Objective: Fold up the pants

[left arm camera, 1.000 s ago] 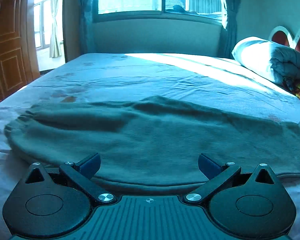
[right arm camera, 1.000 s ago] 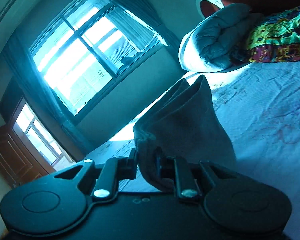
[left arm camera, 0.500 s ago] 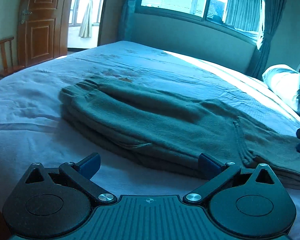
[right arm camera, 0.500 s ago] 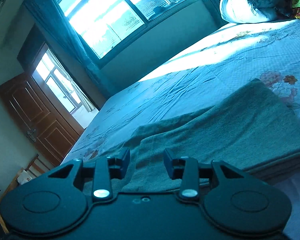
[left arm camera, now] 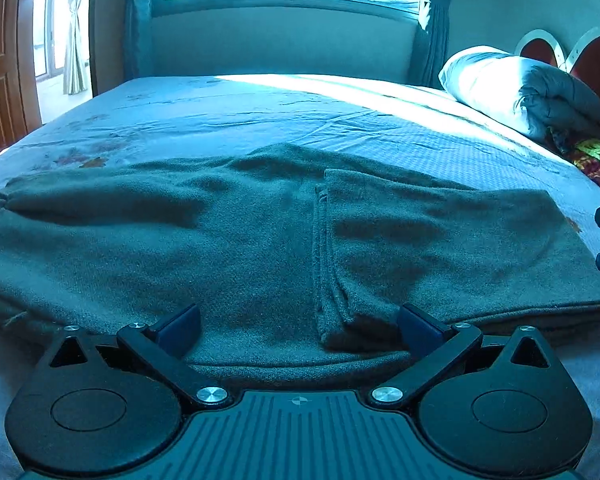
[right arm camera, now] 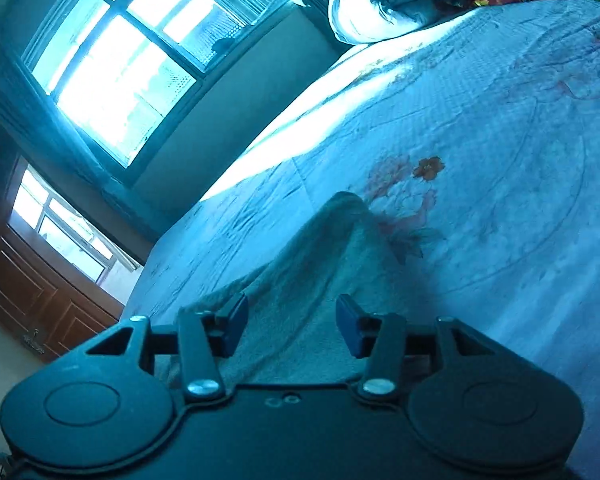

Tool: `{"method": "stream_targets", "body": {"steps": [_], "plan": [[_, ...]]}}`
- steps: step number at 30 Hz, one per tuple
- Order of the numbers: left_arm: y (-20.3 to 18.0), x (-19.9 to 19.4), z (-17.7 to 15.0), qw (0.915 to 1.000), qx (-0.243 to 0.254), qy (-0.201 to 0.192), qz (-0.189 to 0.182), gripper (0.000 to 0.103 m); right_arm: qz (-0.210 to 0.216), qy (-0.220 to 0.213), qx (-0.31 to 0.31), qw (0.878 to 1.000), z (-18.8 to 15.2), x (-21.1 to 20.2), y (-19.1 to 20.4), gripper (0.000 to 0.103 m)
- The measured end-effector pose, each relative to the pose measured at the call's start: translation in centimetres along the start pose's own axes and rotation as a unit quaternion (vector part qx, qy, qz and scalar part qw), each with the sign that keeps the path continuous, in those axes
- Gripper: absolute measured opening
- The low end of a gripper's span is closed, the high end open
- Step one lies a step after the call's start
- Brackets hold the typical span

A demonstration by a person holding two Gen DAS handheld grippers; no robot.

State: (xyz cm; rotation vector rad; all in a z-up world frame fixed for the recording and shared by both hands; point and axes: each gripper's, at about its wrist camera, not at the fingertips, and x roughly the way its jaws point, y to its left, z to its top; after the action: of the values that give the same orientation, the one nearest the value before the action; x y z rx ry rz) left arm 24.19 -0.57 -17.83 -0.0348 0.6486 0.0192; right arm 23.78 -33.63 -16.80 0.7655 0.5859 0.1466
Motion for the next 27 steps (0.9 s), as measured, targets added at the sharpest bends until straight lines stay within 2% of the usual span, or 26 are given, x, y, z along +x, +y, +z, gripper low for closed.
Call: {"method": "stream_targets", "body": {"steps": [1, 2, 3, 4, 7, 8, 10, 12, 14, 17, 19, 21, 23, 27], "plan": [[-0.1, 0.0, 0.0, 1.0, 0.002, -0.002, 0.0, 0.103, -0.008, 0.035, 0.01, 0.999, 0.2, 1.1, -1.3, 0.039], [0.0, -0.1, 0.1, 1.0, -0.001, -0.002, -0.003, 0.103, -0.009, 0.034, 0.015, 0.999, 0.2, 1.0, -2.0, 0.032], [0.4, -0.4, 0.3, 0.9999, -0.01, -0.005, -0.009, 0.103, -0.002, 0.02, 0.031, 0.999, 0.4, 0.2, -2.4, 0.032], [1.4, -1.3, 0.4, 0.9996, -0.022, -0.016, -0.013, 0.103, 0.008, 0.003, 0.042, 0.999, 0.6, -0.8, -2.5, 0.041], [5.0, -4.1, 0.5, 0.9975, -0.054, -0.044, 0.009, 0.103, 0.019, -0.041, 0.02, 0.999, 0.9, -3.0, -1.7, 0.046], [6.5, -4.8, 0.4, 0.9963, -0.07, -0.048, 0.013, 0.103, 0.028, -0.039, 0.008, 0.999, 0.8, -3.1, -1.2, 0.047], [9.8, -5.9, 0.2, 0.993, -0.105, -0.044, 0.029, 0.103, 0.041, -0.028, -0.019, 0.999, 0.1, -3.3, -0.2, 0.058], [12.8, -6.5, -0.3, 0.9898, -0.13, -0.037, 0.044, 0.103, 0.038, -0.014, -0.054, 0.998, -1.0, -2.7, 1.3, 0.062], [15.8, -6.7, -1.0, 0.9859, -0.146, -0.027, 0.077, 0.103, 0.044, 0.002, -0.087, 0.995, -2.3, -2.0, 2.9, 0.062], [20.4, -5.7, -1.7, 0.9777, -0.191, -0.014, 0.086, 0.103, 0.034, 0.012, -0.131, 0.991, -4.0, -1.2, 5.8, 0.062], [23.2, -4.2, -1.7, 0.9714, -0.225, 0.001, 0.074, 0.103, 0.024, 0.009, -0.16, 0.987, -5.1, -1.1, 7.7, 0.063], [25.1, -3.0, -1.6, 0.9678, -0.245, -0.003, 0.058, 0.103, 0.014, -0.004, -0.182, 0.983, -6.0, -0.8, 9.3, 0.065], [27.1, -1.3, -1.5, 0.962, -0.271, 0.0, 0.035, 0.103, -0.011, -0.023, -0.212, 0.977, -7.0, -0.3, 11.0, 0.068], [30.0, 1.6, -1.4, 0.9461, -0.323, -0.014, -0.021, 0.103, -0.056, -0.042, -0.234, 0.97, -8.2, 0.9, 13.2, 0.078]]}}
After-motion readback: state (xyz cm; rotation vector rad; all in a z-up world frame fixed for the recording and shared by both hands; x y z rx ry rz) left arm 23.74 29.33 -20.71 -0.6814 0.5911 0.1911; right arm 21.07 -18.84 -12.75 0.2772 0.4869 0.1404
